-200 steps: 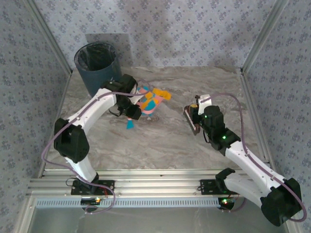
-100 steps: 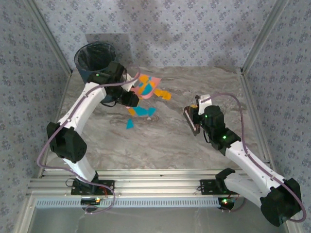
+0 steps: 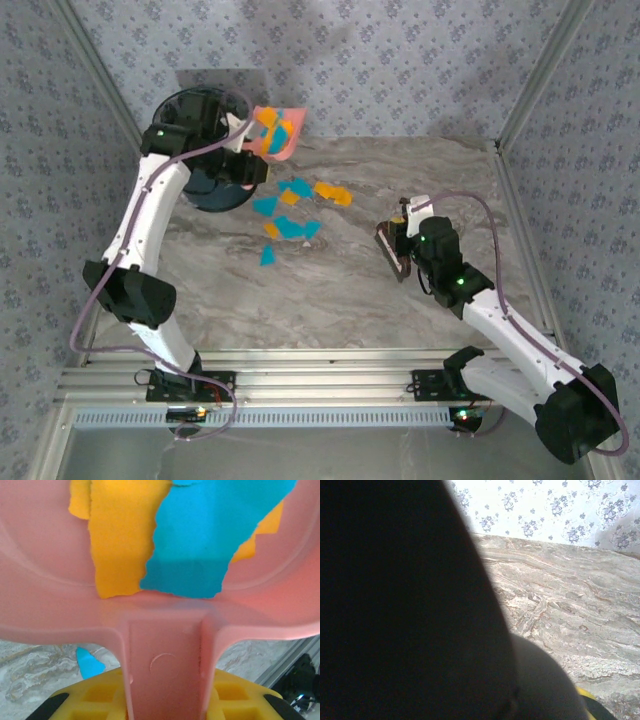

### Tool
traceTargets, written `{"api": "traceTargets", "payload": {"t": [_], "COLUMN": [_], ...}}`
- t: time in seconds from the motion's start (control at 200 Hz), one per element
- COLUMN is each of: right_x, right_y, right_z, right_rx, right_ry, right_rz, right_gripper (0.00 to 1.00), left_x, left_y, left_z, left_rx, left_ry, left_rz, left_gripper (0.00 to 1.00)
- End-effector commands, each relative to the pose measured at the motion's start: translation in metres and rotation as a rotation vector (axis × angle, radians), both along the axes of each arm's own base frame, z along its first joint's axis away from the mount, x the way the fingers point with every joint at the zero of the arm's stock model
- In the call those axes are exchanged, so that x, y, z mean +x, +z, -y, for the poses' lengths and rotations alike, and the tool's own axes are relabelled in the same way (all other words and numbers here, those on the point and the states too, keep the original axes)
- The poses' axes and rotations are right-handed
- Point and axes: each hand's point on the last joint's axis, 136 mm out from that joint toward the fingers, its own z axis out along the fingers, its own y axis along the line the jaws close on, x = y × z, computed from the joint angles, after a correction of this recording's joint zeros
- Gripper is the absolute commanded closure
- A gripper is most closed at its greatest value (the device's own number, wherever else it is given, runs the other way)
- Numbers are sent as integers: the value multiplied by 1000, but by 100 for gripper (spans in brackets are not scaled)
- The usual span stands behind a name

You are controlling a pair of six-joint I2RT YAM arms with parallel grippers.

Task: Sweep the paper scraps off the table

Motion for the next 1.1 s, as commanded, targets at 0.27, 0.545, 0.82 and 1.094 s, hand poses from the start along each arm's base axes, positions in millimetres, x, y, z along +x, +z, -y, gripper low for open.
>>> {"api": "traceTargets", "payload": {"t": [0.27, 0.545, 0.82, 1.094], "right_x": [2, 0, 0, 0], "right_y": [11, 9, 8, 8], "right_z": [0, -1, -2, -1], "right_rx": [39, 43, 48, 52], "right_ry": [-5, 0, 1, -1], "right_rz": [12, 2, -3, -5], "right_gripper": [100, 100, 100, 100], "left_x": [36, 56, 72, 86], "left_y": [38, 51, 62, 61], "left_z": [-21, -40, -56, -68], "left_rx": [-206, -307, -438, -531], "left_ry": [111, 185, 243, 285], "left_rz": [-19, -24, -51, -97], "left_gripper": [100, 100, 100, 100]}}
